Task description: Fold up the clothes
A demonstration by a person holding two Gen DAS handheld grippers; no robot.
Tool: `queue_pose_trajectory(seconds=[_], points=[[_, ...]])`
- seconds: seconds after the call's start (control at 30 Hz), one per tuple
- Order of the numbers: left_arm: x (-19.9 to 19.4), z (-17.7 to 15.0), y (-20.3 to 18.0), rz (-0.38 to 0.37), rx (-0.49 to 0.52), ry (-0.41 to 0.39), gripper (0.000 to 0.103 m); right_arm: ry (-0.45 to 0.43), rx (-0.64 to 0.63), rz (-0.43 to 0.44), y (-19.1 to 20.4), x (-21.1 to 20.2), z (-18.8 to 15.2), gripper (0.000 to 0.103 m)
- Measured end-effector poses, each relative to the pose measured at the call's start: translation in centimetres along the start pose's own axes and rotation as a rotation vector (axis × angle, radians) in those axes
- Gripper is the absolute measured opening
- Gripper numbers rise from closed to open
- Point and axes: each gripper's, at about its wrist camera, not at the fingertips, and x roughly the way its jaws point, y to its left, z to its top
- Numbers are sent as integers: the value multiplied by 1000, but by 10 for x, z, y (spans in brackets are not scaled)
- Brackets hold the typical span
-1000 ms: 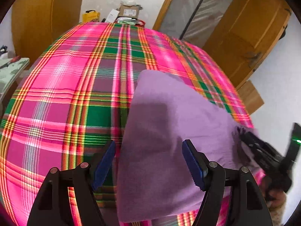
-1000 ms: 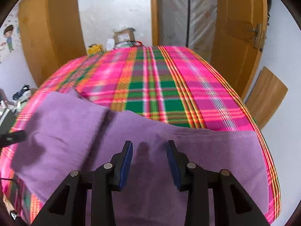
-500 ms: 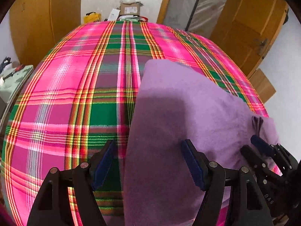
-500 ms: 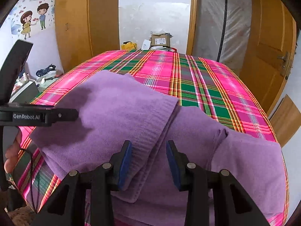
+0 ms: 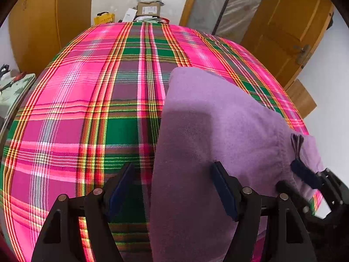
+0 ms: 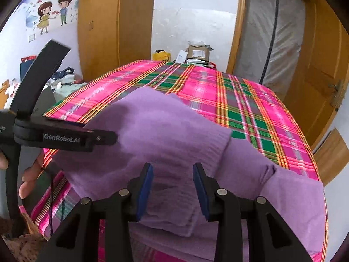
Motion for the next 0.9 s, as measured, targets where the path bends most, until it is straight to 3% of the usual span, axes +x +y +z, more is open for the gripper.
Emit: queue_pose_trajectory(seconds=[0.1, 0.7, 0.9], points=[[0, -2, 0, -2, 4, -4, 75, 37, -10, -17, 5, 10, -4, 39], [-3, -8, -1, 8, 37, -23, 76, 23, -73, -125, 24, 11, -13, 42], [-18, -6, 21, -10, -25, -59, 76, 13, -58, -113, 22, 6, -12, 42]])
